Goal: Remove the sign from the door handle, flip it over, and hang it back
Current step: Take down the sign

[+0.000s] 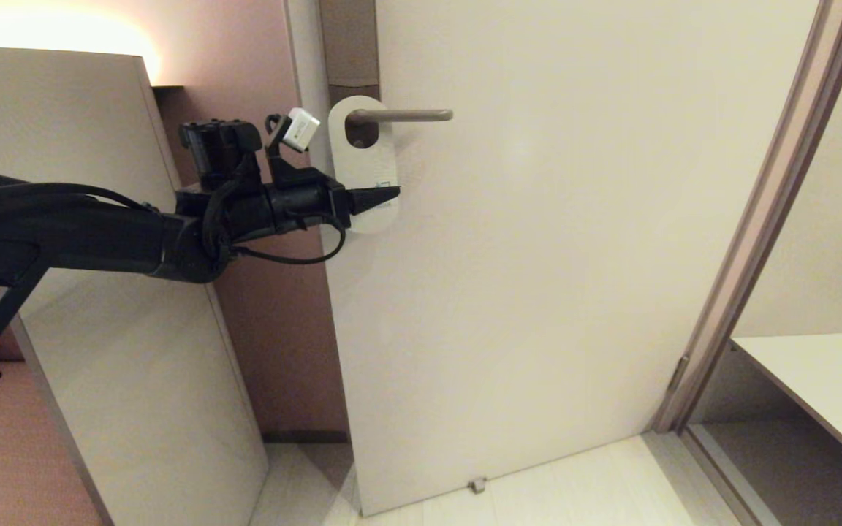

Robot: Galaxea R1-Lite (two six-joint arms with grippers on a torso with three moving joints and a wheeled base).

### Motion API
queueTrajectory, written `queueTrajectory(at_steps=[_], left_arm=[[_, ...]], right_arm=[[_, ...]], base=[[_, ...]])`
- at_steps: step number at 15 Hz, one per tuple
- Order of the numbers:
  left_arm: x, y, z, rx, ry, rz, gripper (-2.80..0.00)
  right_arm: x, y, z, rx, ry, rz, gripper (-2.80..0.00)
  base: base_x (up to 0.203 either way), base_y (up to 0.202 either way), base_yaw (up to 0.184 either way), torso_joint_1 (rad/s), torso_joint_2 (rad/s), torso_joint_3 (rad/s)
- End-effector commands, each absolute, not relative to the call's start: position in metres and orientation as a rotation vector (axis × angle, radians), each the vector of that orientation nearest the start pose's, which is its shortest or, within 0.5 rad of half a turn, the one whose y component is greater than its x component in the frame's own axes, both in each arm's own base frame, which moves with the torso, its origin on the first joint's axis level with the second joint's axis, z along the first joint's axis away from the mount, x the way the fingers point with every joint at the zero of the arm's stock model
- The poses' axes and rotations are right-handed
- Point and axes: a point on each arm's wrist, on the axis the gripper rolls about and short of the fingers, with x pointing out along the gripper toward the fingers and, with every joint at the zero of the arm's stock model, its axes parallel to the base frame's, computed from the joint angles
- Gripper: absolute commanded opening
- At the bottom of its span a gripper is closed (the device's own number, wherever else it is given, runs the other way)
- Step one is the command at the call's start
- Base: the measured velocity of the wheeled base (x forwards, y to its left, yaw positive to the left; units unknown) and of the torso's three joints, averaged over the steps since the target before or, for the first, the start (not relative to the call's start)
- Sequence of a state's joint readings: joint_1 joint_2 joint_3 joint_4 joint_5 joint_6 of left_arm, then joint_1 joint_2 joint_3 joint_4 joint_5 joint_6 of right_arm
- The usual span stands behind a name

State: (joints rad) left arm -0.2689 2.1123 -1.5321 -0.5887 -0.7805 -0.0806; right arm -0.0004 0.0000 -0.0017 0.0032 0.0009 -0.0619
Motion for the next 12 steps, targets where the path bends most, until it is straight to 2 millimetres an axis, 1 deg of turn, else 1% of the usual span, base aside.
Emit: queueTrajectory(at_steps=[1, 12], left_arm=[[0.4173, -0.1306, 0.2277, -0.071, 0.026, -1.051, -2.8], [0.4169, -0.128, 0.2297, -0.061, 0.016, -1.026, -2.8]], right_arm=[[-0.0229, 0.0001, 0.0756, -0.063, 0.002, 0.0, -2.8], [-0.0228, 0.0, 0.0756, -0.063, 0.003, 0.002, -2.8]], base=[[0.0, 0.0, 0.0, 0.0, 0.0, 0.0], [0.0, 0.0, 0.0, 0.0, 0.0, 0.0]])
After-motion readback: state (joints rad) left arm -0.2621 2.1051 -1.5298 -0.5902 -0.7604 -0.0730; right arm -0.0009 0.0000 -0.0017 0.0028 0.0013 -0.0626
